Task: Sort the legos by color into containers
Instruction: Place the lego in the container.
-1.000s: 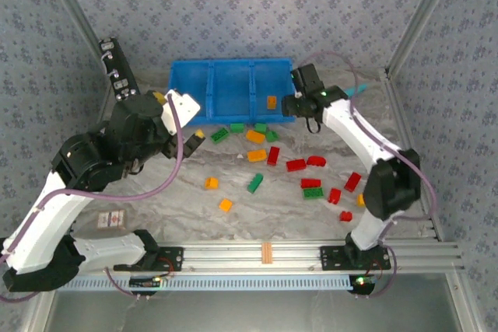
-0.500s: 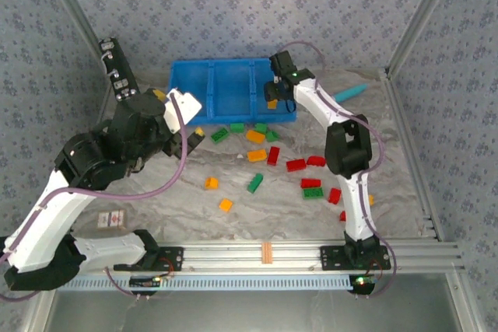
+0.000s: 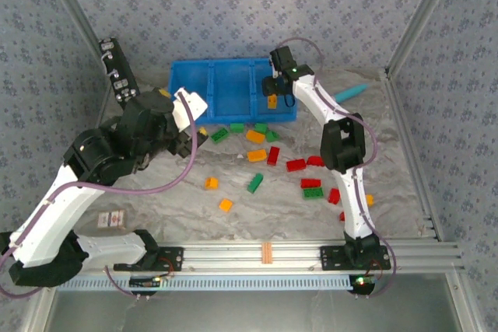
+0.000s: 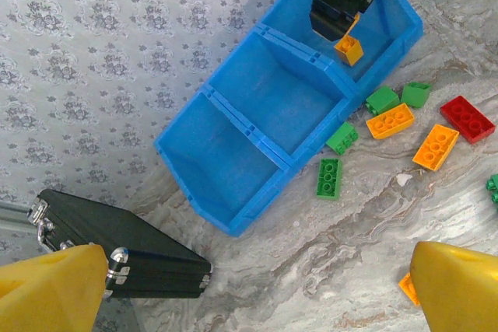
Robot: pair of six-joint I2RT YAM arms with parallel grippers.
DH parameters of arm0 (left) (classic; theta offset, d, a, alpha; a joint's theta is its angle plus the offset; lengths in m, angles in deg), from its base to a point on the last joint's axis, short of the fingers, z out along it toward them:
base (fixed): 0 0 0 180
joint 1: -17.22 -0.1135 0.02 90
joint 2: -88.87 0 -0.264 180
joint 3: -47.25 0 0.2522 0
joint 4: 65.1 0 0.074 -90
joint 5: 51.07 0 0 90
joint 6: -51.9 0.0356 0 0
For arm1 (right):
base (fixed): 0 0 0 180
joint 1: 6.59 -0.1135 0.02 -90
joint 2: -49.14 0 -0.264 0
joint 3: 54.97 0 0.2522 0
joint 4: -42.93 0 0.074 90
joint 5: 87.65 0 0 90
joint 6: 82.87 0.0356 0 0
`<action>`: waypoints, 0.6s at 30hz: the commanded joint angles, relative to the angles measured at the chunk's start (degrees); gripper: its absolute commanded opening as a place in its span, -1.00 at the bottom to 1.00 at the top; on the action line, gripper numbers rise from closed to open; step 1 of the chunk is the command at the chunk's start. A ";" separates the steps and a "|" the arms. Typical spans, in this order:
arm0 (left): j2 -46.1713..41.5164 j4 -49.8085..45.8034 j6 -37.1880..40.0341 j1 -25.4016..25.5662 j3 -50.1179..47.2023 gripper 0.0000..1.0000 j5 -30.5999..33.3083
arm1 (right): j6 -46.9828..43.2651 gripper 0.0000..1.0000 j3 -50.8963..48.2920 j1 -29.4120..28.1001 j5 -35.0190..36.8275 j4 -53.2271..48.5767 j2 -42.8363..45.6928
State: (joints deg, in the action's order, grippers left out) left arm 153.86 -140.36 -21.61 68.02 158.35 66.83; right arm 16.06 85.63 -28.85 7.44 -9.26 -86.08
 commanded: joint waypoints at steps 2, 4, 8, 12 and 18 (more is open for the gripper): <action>-0.21 0.54 0.47 0.41 1.69 1.00 0.43 | -2.16 0.20 -0.42 -0.59 -1.74 -1.81 3.96; -0.47 0.50 0.30 0.36 1.80 1.00 0.32 | -2.16 0.27 -1.33 -0.45 -2.42 -2.49 5.62; -1.32 0.21 -0.06 0.35 1.81 1.00 -0.04 | -2.25 0.39 -4.52 -0.07 -3.35 -2.78 9.24; -2.62 0.28 -0.05 0.40 1.06 1.00 -0.04 | -2.36 0.44 -7.97 -0.12 -4.40 -2.42 12.91; -3.68 -0.12 -0.67 0.37 1.14 1.00 -0.78 | -1.78 0.40 -6.53 -0.72 -5.84 -2.36 11.71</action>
State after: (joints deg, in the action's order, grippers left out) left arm 151.11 -140.40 -21.65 68.02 158.37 66.65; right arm 14.57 77.76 -29.13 2.95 -10.40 -73.62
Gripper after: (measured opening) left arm 0.998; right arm 0.701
